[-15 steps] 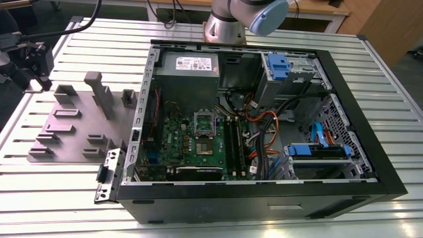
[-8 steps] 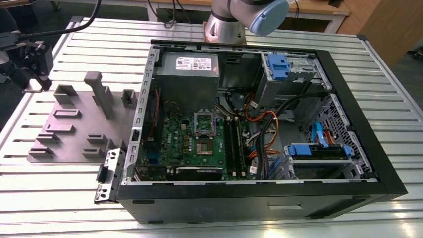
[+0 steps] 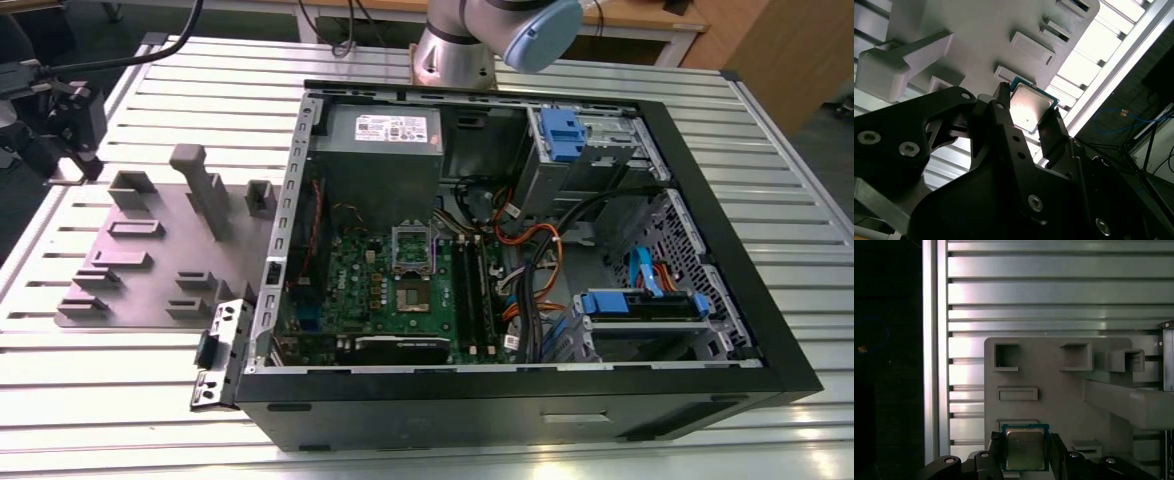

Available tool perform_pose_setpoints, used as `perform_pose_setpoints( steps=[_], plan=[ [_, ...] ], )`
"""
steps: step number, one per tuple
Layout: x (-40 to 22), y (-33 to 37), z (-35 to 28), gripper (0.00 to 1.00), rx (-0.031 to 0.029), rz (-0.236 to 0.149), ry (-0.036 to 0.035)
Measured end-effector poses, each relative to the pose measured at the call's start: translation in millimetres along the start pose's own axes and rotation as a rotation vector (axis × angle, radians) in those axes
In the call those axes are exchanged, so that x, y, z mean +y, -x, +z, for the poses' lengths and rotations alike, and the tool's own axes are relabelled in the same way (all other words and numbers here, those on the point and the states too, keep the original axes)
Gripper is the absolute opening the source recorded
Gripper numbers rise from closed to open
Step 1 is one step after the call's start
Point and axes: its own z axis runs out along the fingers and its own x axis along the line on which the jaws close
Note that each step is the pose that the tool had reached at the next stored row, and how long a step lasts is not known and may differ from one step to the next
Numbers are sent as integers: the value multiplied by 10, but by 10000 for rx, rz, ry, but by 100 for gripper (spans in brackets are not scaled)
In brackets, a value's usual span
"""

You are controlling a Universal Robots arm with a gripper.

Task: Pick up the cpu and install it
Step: 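Pick up the cpu and move it towards the insertion slot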

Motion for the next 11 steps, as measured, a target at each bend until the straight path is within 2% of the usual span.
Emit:
perform_pose_setpoints(
  steps=[11],
  plan=[
    [1, 1, -38, 47, 1, 0, -1]
  ],
)
